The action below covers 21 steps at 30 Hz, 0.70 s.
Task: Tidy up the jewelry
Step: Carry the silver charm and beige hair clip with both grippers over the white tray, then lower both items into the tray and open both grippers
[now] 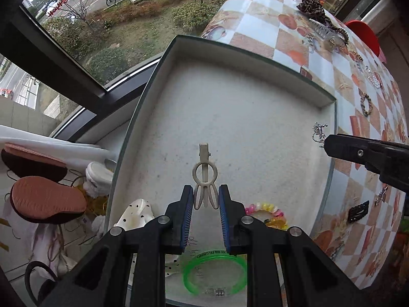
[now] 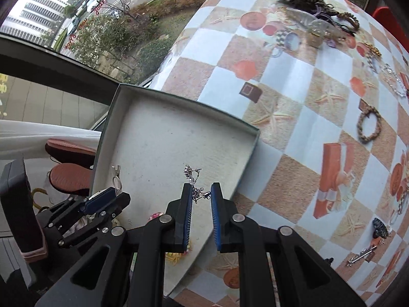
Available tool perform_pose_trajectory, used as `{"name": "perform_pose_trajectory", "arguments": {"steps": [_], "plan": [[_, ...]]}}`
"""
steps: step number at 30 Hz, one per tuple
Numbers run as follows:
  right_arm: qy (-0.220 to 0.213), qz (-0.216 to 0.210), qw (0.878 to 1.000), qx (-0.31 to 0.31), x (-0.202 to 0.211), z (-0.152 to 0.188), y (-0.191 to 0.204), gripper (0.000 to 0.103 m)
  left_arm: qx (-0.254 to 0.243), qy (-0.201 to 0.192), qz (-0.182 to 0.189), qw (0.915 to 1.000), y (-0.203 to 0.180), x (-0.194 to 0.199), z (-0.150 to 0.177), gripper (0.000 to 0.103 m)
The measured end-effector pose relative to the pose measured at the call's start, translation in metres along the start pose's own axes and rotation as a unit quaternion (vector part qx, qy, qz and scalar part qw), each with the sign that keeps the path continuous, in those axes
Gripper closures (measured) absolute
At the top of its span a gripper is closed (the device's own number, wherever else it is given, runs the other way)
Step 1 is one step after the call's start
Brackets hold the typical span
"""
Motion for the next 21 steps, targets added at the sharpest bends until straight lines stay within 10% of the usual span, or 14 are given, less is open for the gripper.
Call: {"name": "perform_pose_trajectory", "arguments": {"steps": [17, 21], "plan": [[0.039, 0.057, 0.997, 0.029, -0.056, 0.010, 0.015, 0.085, -0.017, 0.020, -0.047, 0.9986, 0.003, -0.023, 0.016, 0.079], [0.040, 0.047, 0.998, 0.022, -0.051, 0.010, 0.021, 0.063, -0.011, 0.020, -0.053, 0.9983, 0.001, -0.019, 0.016, 0.079]]}}
Point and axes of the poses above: each gripper's, at about its wrist camera, not at the fingertips, and x roughly against the way its jaws point, y to its left, z to its underside, the point moved 4 cm from there along -x, roughly the way its jaws point, and after that the axes turned 10 degrees about -x, right-handed, at the moved point
